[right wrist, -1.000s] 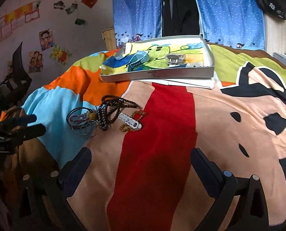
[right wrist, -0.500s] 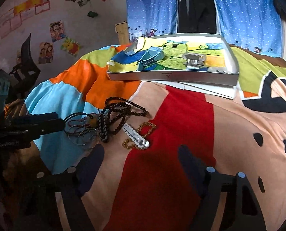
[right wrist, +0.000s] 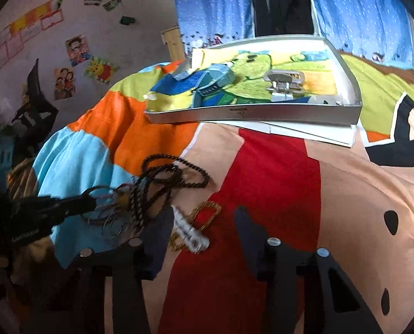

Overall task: Organize jewelry
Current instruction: 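Grasp the gold chain from the pile with the right tool, then carry the gold chain into the tray and open the right tool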

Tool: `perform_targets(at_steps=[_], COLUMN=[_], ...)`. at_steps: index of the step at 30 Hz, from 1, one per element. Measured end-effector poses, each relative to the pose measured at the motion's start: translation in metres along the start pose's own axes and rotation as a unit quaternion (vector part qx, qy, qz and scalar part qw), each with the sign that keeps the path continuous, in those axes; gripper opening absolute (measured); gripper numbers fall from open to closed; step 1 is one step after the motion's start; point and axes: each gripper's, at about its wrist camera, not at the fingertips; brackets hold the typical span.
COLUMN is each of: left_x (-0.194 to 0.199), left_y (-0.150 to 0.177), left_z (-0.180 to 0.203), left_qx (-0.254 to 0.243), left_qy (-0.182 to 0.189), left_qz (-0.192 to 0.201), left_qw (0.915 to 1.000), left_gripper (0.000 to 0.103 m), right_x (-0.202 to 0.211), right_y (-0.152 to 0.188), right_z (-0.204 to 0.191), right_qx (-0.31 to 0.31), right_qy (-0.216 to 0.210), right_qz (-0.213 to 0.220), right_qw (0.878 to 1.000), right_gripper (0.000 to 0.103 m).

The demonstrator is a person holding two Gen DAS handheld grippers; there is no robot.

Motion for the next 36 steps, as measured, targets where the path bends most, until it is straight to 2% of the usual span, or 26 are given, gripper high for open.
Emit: perform_targets(at_steps=[7,10,13,14,20,27,36], left_x=[0.000,0.002,0.004,0.005,0.023,0.053,0.095], left_y=[0.000,0.002,0.004,0.004,0.001,-0.010,-0.051], left_z=[-0.001,-0.001,-0.002,-0.002,-0.003,0.001,0.006], left_qx=[0.003,0.005,0.010,0.012,0.015,0.010,-0.022], left_qy=[0.000,0.002,0.006,0.007,0.010,0.019,0.038], left_qz=[-0.003,-0.003,-0.005,-0.005,0.016,0.049,0.100], left_qw=[1.0000,1.0000,0.9999,0.9999,0.9997,0.9986,0.9940], left_gripper=[0.001,0.001,0.001,0.001,0.001,0.000,0.000], right_x=[-0.033,-0.036,-0.030,-0.027,0.002,0.047,0.074], right_y=[-0.013,-0.011,-0.008,-0.007,-0.006,-0.027,-0.058], right_z=[0.019,0.023,0.022,0.020,0.002,-0.030,-0.055], right_qx=[-0.052,-0.075,-0.079,-0.078,-0.054,-0.018,0.020], right_qy=[-0.005,-0.016,-0.021,-0.020,-0.026,-0.048,-0.058], right_qz=[-0.070,-0.075,-0.069,-0.066,-0.018,0.054,0.102], right_qw=[0.996,0.994,0.994,0.995,0.998,0.997,0.993], right_gripper=[0.033,0.027,0.017,0.004,0.003,0.003,0.003])
Point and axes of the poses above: each gripper's, at about its wrist camera, not at the fingertips, and x roughly against the way its jaws point, z to its right, y to its underside, and after that the axes turned 14 degrees about -y, right-handed
